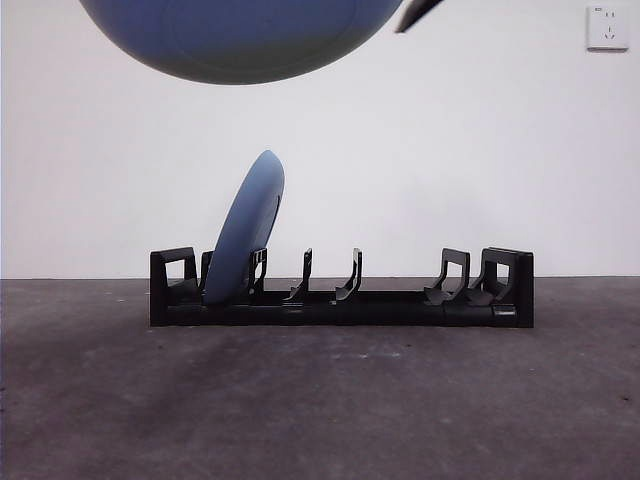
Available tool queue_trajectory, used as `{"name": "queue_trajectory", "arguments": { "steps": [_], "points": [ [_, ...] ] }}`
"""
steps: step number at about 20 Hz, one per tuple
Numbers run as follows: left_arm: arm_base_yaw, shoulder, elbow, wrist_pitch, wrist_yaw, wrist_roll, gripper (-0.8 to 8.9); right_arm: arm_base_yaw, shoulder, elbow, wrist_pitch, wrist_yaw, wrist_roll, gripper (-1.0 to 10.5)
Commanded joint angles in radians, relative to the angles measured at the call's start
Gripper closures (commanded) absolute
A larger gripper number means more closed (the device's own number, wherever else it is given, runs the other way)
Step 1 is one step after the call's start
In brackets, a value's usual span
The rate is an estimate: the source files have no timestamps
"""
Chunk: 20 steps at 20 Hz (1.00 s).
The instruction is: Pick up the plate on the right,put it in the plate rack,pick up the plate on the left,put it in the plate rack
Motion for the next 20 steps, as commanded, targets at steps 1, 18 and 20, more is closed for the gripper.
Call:
{"name": "queue_trajectory", "arguments": {
  "steps": [1,18,20],
  "points": [
    [0.002,0.003,-0.001,0.023,0.002,-0.093,8.21,-0.001,-0.019,0.043,-0.019,0.069,-0.023,6.0],
    [0.181,0.220,-0.001,0.530,0.224,-0.535,8.21,0.001,-0.485,-0.058,0.007,0.326,-0.048,6.0],
    [0.218,0.253,-0.001,0.580,0.240,-0.580,8.21,0.001,-0.582,-0.199,0.076,0.307,-0.031,6.0]
  ]
}}
